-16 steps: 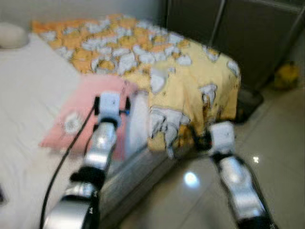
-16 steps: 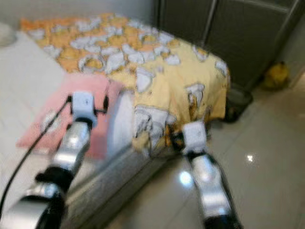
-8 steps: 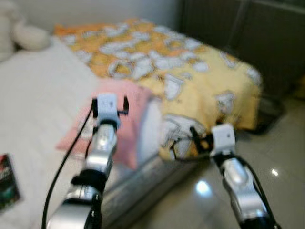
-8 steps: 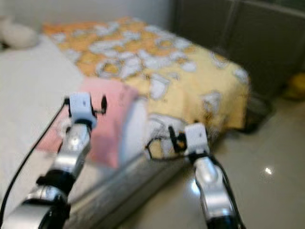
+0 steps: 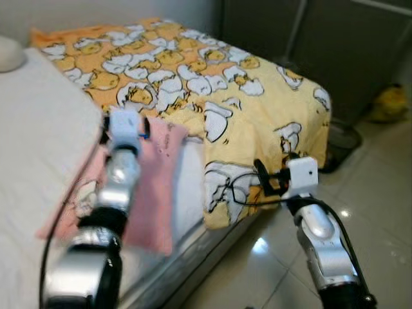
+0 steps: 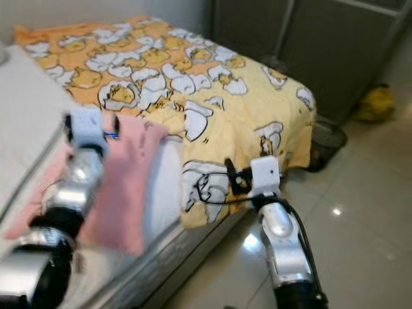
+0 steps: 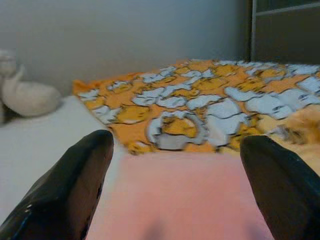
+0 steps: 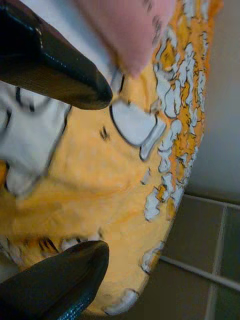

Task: Clean up the room

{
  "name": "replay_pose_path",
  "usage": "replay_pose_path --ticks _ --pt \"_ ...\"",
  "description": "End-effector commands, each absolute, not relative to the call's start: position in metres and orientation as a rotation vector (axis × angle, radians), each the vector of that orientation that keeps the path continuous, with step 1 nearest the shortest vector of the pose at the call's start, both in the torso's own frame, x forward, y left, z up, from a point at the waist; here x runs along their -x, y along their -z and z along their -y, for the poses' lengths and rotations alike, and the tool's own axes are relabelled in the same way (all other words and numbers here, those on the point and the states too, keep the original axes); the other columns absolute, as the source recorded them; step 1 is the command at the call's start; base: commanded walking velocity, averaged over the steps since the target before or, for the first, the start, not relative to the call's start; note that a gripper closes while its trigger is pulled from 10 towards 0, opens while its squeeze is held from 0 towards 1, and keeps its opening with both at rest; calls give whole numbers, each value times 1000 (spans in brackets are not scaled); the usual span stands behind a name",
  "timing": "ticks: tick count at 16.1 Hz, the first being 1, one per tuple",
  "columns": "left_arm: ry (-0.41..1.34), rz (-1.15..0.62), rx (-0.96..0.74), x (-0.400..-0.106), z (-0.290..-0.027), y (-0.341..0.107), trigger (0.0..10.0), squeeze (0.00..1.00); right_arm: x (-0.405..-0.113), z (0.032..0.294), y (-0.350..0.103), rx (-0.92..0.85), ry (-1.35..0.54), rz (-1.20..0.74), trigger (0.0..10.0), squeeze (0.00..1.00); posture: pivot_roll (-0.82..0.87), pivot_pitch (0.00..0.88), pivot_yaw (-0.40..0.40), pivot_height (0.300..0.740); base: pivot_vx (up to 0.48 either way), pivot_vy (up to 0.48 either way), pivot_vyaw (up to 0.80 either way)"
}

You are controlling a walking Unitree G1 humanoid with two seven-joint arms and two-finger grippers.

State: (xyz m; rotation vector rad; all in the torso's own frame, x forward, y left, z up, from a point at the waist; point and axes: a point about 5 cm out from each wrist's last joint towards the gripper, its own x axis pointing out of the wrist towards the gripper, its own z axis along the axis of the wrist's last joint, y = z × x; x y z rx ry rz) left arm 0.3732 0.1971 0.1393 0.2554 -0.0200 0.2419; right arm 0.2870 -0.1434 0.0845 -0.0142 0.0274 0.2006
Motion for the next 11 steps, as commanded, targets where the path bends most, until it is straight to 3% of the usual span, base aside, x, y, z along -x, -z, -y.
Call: replay_pose_path --ticks 1,4,5,9,11 --pt "-249 -2 -261 -377 -202 -143 10000 0 -293 139 -97 -26 -219 -4 10000 0 -40 0 -3 740 0 0 0" --pt "-228 22 -304 -393 -220 -180 10000 0 -307 133 -115 -134 -226 8 10000 0 -53 0 5 740 0 0 0" --pt "-186 -61 -340 -399 -227 -185 10000 0 -317 130 -109 -245 -233 -59 10000 0 -59 0 9 740 0 0 0" --pt "-62 -316 -289 -397 -238 -167 10000 0 -336 121 -88 -455 -321 -248 10000 0 -51 29 16 740 0 0 0" --pt "-130 -339 -272 -393 -254 -167 10000 0 -342 116 -90 -522 -369 -265 10000 0 -45 65 18 740 0 0 0"
